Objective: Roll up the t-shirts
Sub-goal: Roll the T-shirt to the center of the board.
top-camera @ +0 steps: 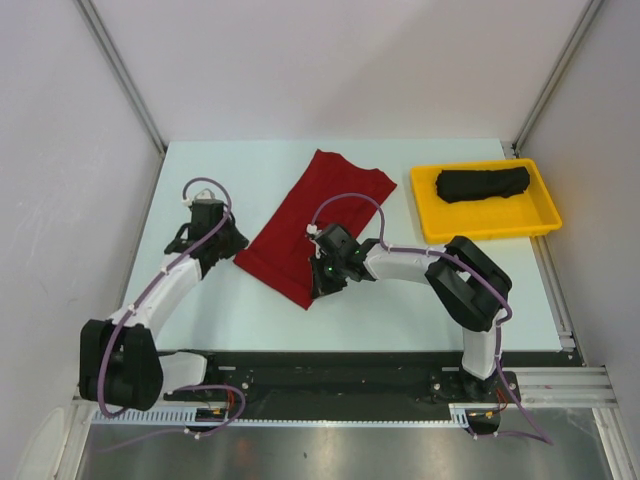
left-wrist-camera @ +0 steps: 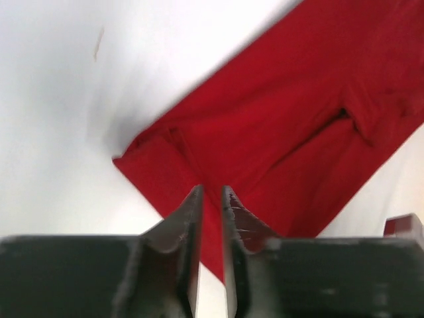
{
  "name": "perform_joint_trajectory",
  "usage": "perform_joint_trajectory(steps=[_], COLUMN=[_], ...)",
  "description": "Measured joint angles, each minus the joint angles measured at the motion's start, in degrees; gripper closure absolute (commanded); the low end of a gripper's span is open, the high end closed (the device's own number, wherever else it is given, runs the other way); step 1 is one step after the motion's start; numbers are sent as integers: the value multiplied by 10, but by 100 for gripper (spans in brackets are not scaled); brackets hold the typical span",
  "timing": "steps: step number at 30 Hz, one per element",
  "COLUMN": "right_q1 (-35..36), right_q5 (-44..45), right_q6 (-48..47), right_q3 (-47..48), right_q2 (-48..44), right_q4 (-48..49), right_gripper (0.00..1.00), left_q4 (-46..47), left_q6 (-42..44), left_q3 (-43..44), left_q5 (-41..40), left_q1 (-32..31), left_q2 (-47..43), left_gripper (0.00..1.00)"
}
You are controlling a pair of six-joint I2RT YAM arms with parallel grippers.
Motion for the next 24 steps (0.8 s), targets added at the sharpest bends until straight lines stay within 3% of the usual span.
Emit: perform_joint_trajectory(steps=[8,20,22,23,24], right_q1=[0,-1,-1,-1,0], right_q5=[-6,-9,-8,-8,-6], right_q6=[10,11,10,10,10], right_q3=[0,0,0,0,0], right_q2=[4,6,6,5,5], right_q4=[5,8,8,8,8], right_gripper=[100,99,92,82,78], left_q4=[17,90,94,96,99], left_q6=[-22,-61,-63,-63,-63], left_q3=[-119,-119,-114,-111,-108], left_q5=[51,81,80,81,81], left_q1=[-57,-101,-101,-102,-102], left_q2=[-46,49,62,69,75], left_gripper=[91,92,92,92,92])
